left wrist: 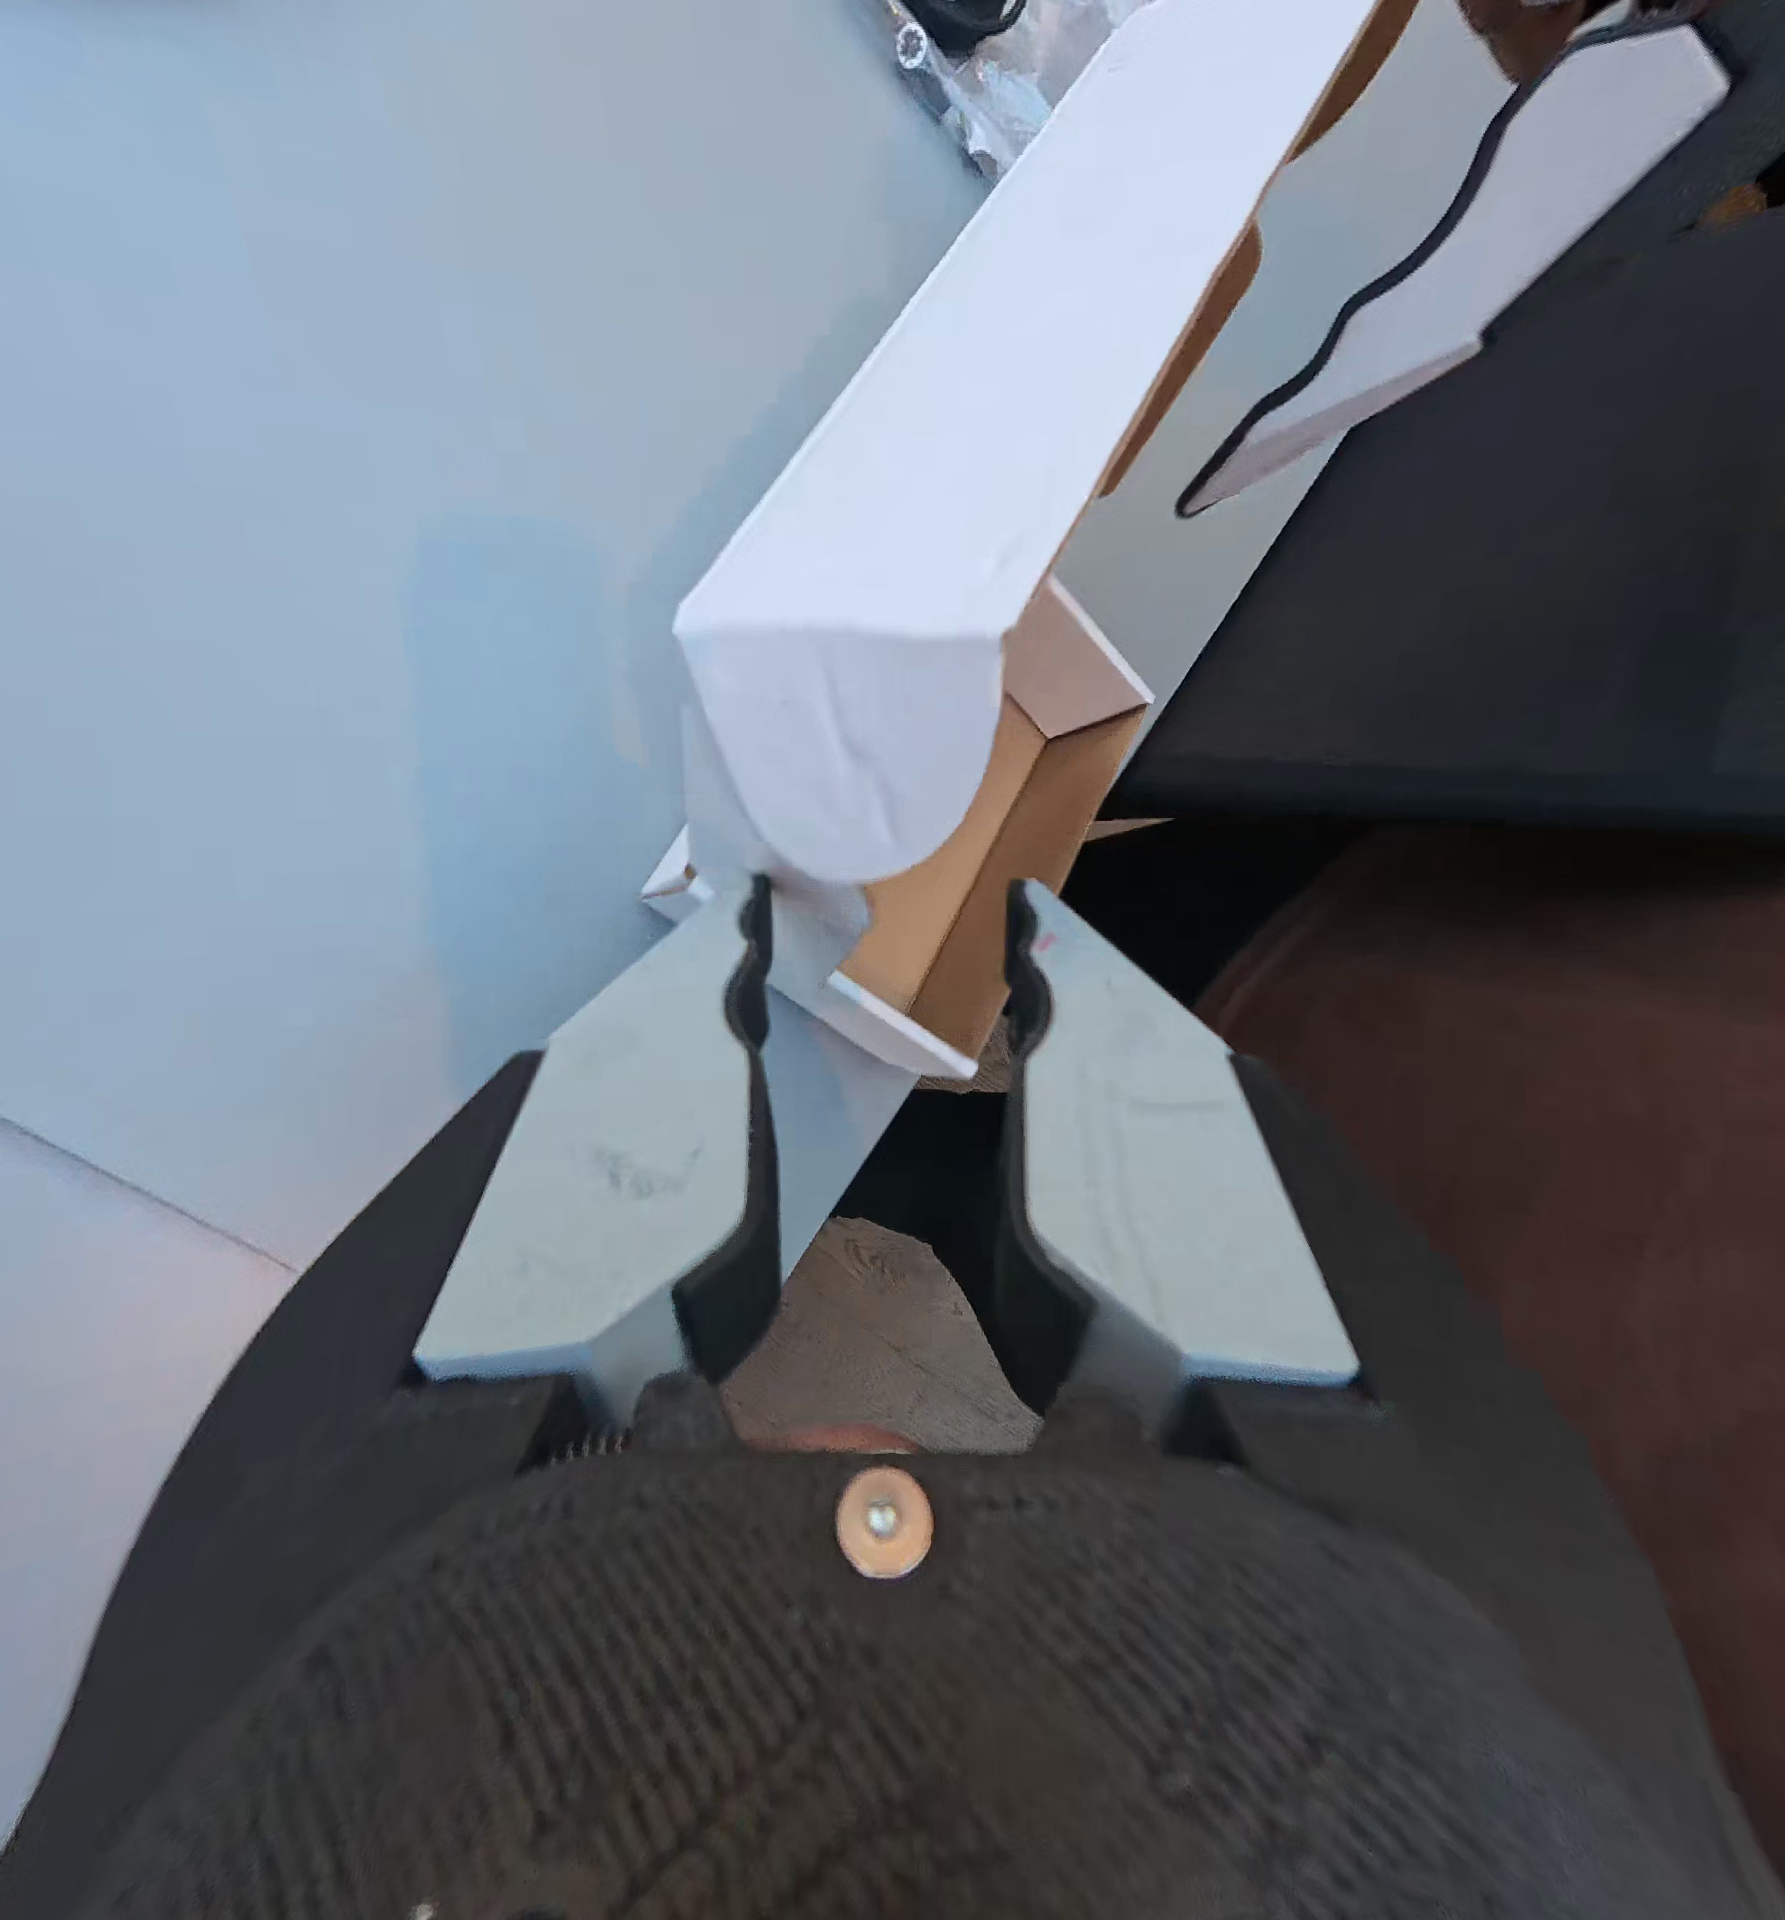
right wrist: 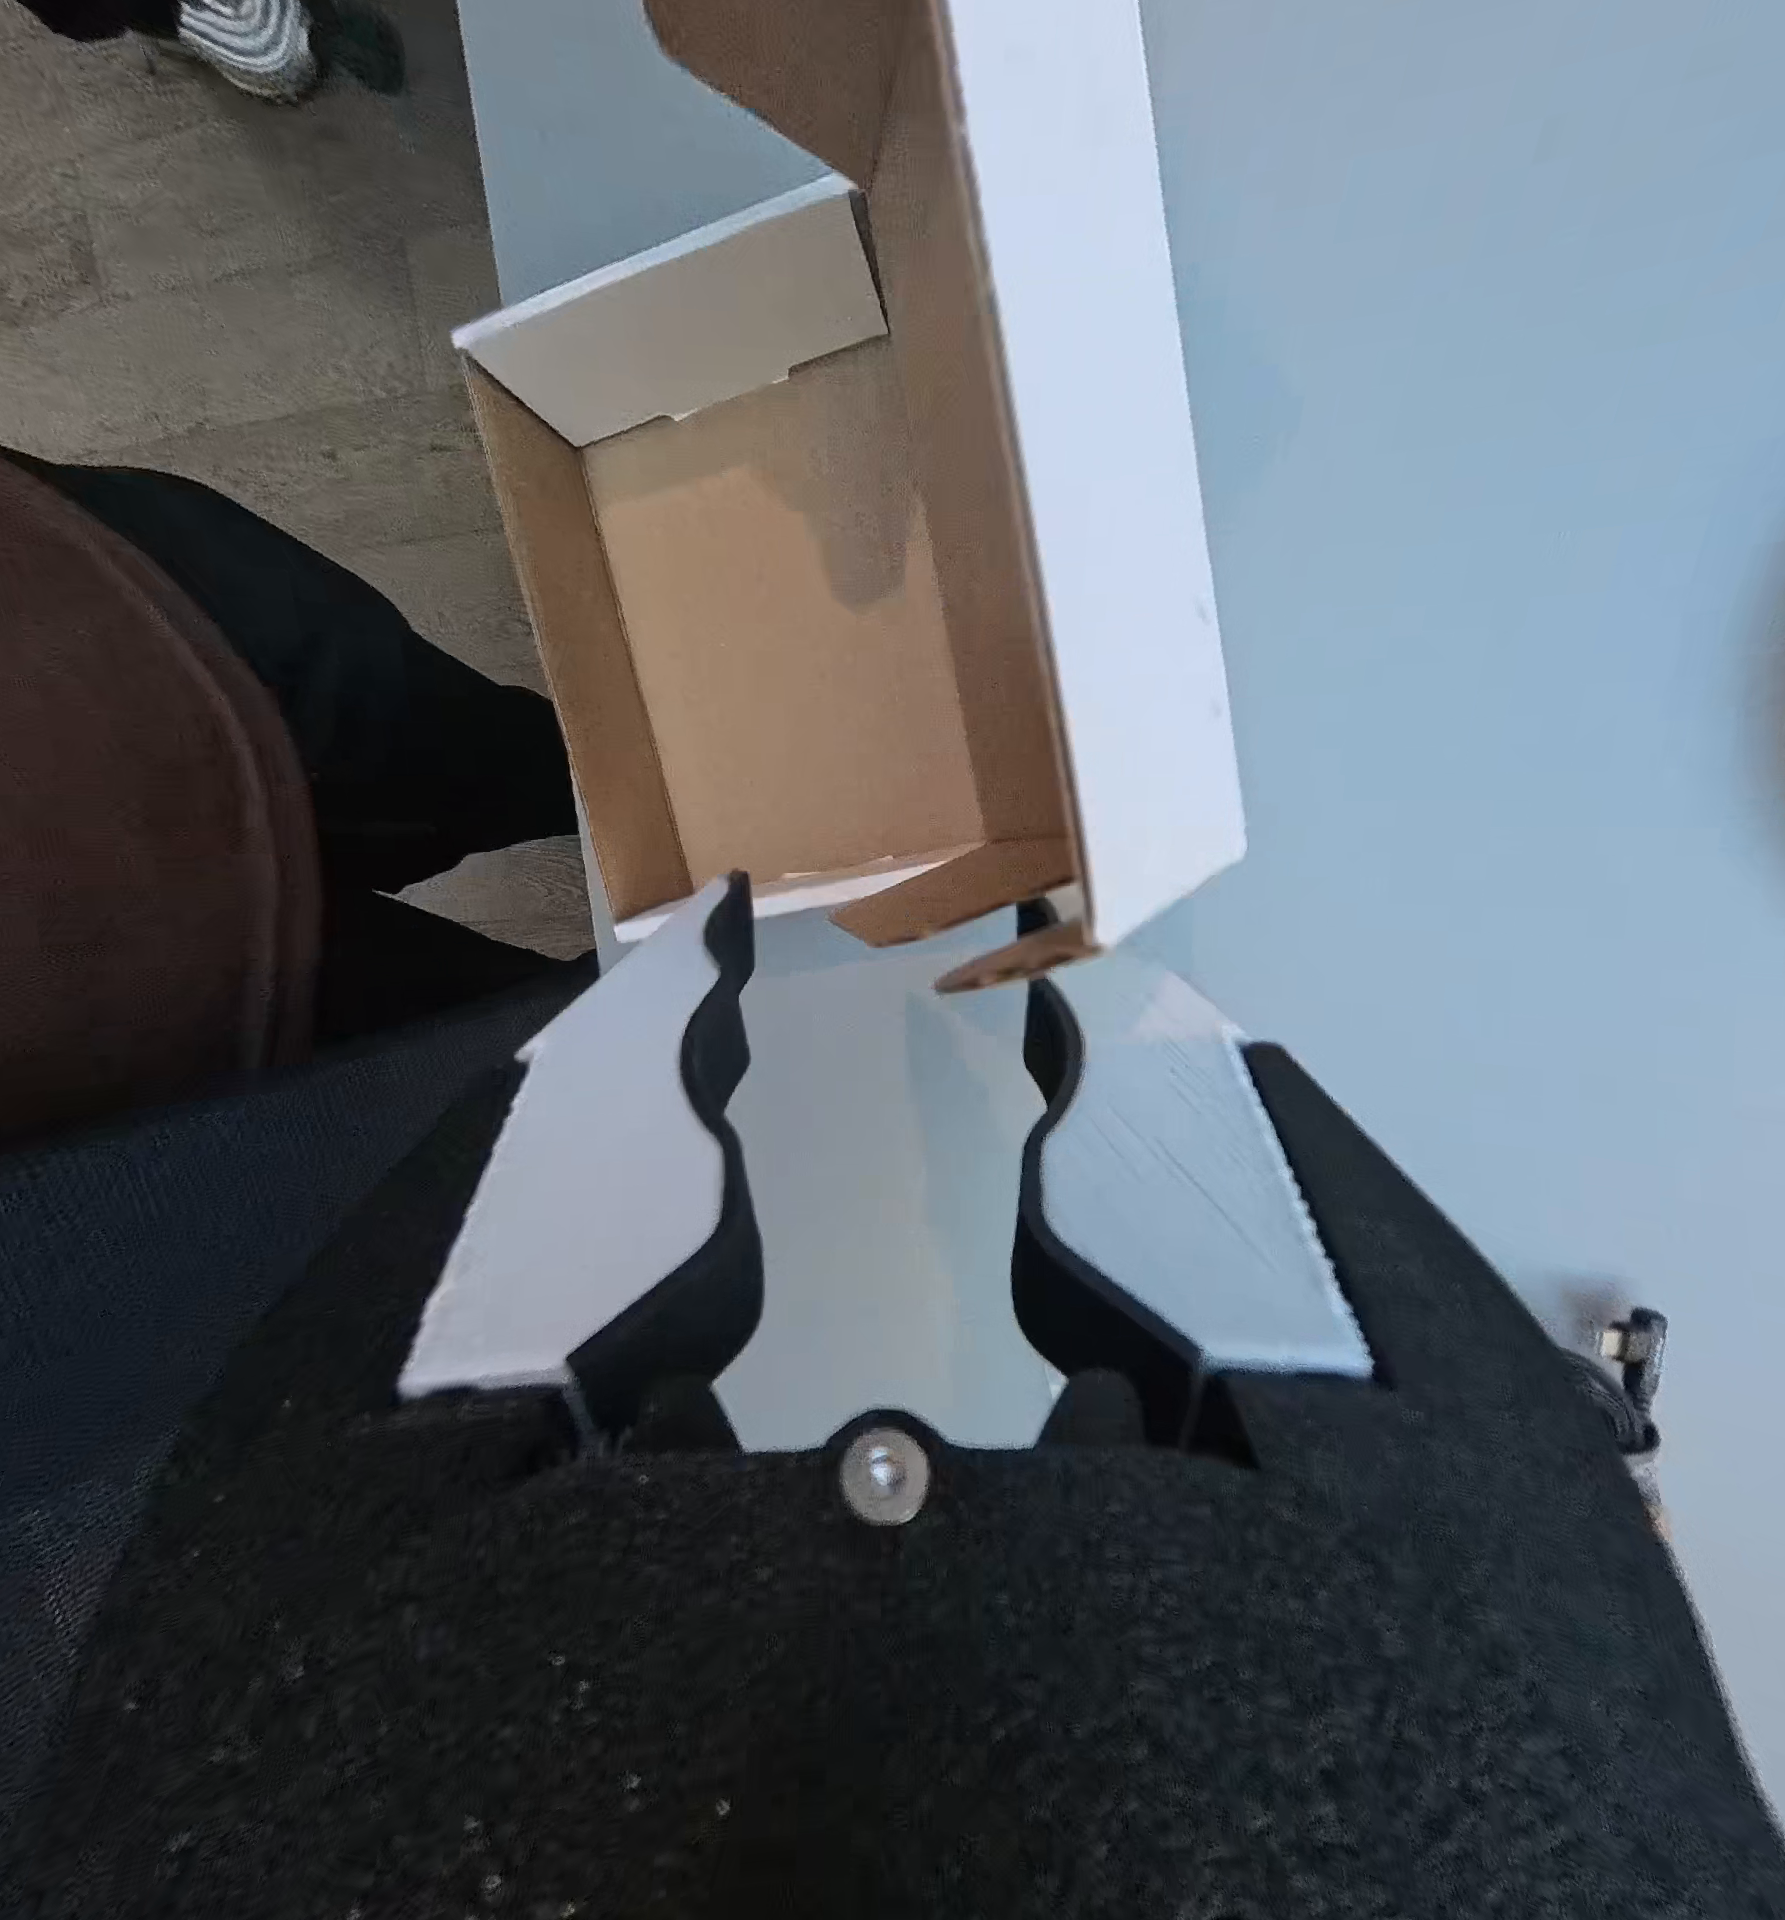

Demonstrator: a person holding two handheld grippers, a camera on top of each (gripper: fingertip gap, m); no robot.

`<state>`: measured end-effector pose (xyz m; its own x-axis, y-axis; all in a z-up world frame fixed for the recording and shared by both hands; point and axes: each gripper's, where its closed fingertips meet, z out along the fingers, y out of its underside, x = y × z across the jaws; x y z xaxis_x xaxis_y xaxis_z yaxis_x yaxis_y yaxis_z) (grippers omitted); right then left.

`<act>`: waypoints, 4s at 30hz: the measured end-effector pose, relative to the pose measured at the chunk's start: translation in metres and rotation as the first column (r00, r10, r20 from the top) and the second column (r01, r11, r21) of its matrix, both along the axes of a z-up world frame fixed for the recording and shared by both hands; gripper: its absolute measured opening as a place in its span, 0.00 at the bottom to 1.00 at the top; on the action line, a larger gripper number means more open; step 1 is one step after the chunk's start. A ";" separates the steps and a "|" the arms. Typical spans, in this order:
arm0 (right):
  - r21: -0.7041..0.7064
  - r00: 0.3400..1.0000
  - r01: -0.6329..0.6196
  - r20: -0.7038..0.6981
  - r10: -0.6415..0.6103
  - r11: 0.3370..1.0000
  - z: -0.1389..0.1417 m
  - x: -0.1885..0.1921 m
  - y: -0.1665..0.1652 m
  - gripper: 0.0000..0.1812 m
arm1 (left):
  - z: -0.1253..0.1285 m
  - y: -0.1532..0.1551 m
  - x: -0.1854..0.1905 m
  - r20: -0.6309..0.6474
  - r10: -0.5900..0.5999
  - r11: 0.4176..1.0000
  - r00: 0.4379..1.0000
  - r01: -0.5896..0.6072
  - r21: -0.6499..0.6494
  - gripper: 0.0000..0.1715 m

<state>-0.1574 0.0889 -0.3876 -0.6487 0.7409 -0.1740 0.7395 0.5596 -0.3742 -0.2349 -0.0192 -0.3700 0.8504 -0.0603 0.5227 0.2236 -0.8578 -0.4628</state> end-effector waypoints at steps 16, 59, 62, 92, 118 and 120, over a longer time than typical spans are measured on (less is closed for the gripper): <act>0.324 0.969 -0.113 -0.173 0.176 0.939 -0.020 0.023 -0.013 0.25 | -0.025 -0.025 0.051 -0.167 -0.125 0.992 0.978 0.122 -0.029 0.26; 0.119 0.980 -0.197 0.016 0.196 0.973 0.025 0.015 -0.028 0.34 | 0.007 -0.026 0.033 -0.354 -0.386 0.920 0.852 0.382 -0.083 0.34; 0.191 0.979 -0.190 -0.030 0.200 0.963 0.015 0.019 -0.030 0.35 | -0.009 -0.033 0.040 -0.405 -0.378 0.925 0.833 0.355 -0.134 0.32; 0.127 0.980 -0.195 -0.016 0.198 0.973 -0.019 0.017 -0.005 0.21 | -0.038 -0.019 0.014 -0.505 -0.540 0.830 0.673 0.526 -0.186 0.25; -0.006 0.999 -0.041 -0.019 0.041 0.999 0.031 0.047 0.010 0.28 | -0.010 -0.057 0.028 -0.500 -0.270 0.957 0.823 0.289 -0.041 0.44; -0.200 0.999 0.005 0.051 0.005 0.980 0.050 0.040 -0.016 0.28 | 0.005 -0.041 0.033 -0.507 -0.291 0.945 0.811 0.328 -0.018 0.48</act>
